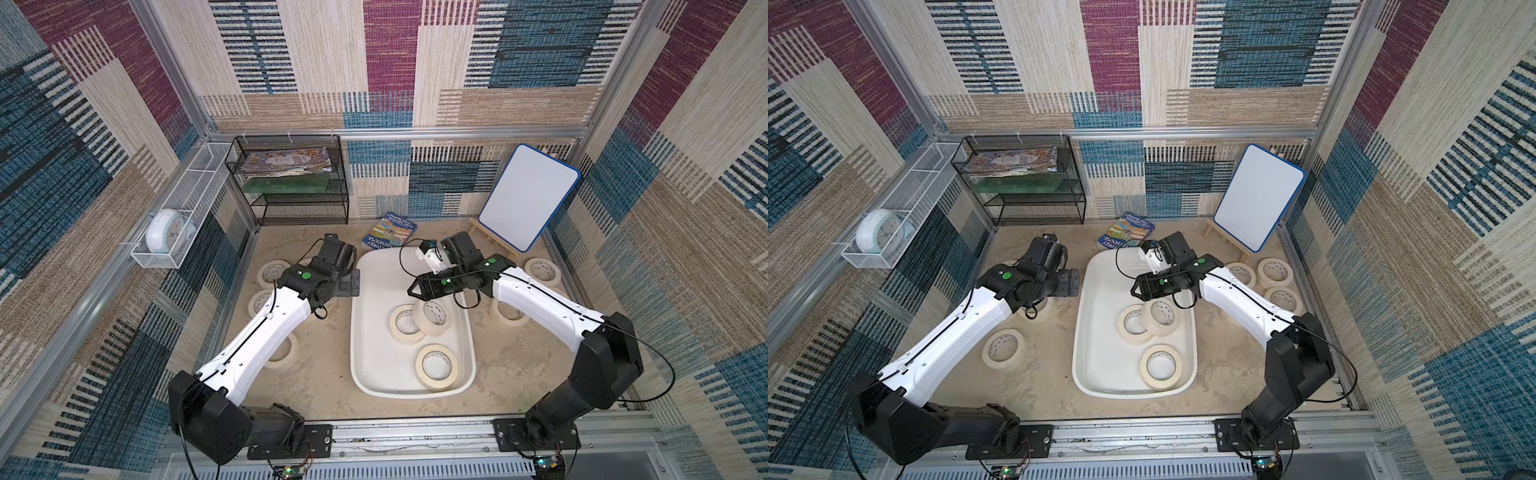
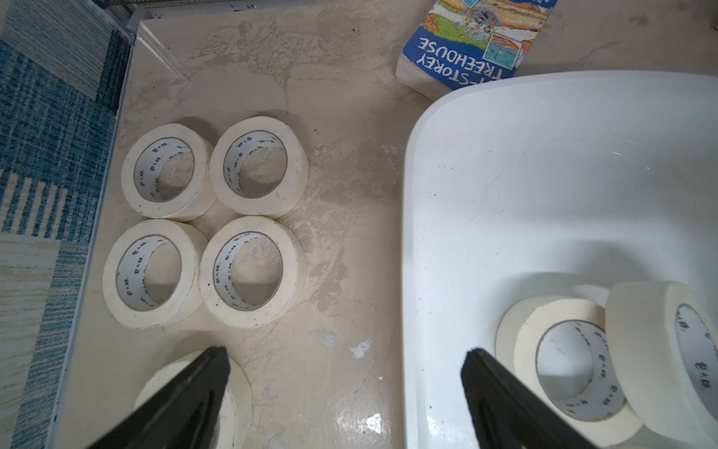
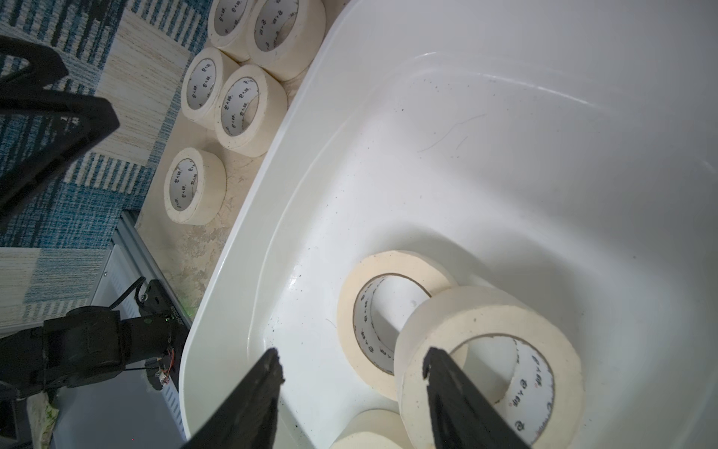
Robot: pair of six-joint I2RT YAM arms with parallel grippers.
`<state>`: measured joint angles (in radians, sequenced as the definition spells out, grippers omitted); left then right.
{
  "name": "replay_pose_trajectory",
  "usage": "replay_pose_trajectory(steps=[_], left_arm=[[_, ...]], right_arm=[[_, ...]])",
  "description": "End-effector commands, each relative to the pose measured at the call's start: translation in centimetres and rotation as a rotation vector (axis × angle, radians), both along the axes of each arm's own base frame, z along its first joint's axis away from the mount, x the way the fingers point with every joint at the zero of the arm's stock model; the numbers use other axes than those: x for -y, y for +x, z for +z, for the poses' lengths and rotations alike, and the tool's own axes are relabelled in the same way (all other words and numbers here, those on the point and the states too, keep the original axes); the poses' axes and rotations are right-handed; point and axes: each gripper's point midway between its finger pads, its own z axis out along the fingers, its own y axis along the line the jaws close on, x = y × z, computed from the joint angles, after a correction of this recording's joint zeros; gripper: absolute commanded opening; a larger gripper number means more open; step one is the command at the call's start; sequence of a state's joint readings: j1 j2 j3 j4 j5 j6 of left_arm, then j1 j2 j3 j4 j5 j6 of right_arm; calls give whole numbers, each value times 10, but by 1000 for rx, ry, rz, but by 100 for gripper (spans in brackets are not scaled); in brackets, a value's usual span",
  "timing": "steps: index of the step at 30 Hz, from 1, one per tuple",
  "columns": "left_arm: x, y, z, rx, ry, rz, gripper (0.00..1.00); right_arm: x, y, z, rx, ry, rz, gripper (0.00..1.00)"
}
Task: Take out the art tape in the storage box
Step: Adjust the art tape in the storage box, then pick up the art tape from the storage box.
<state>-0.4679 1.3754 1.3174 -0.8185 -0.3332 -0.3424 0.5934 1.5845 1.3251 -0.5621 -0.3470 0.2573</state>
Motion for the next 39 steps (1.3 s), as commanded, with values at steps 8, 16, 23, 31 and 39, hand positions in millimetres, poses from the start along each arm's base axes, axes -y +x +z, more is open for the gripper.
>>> replay_pose_trajectory(steps=[8, 16, 23, 31, 39], left_arm=[[92, -12, -16, -122, -122, -316, 98], [144, -34, -78, -330, -180, -441, 97], [145, -36, -88, -329, -211, -422, 97], [140, -33, -58, -247, -238, -415, 97], [129, -29, -44, -199, -244, -396, 96]], right_arm=[[85, 5, -63, -39, -314, -189, 64], [87, 21, -98, -80, -323, -171, 64], [82, 31, -119, -94, -353, -124, 64], [72, 20, -143, -169, -325, -53, 66], [86, -2, -122, -184, -353, -61, 66]])
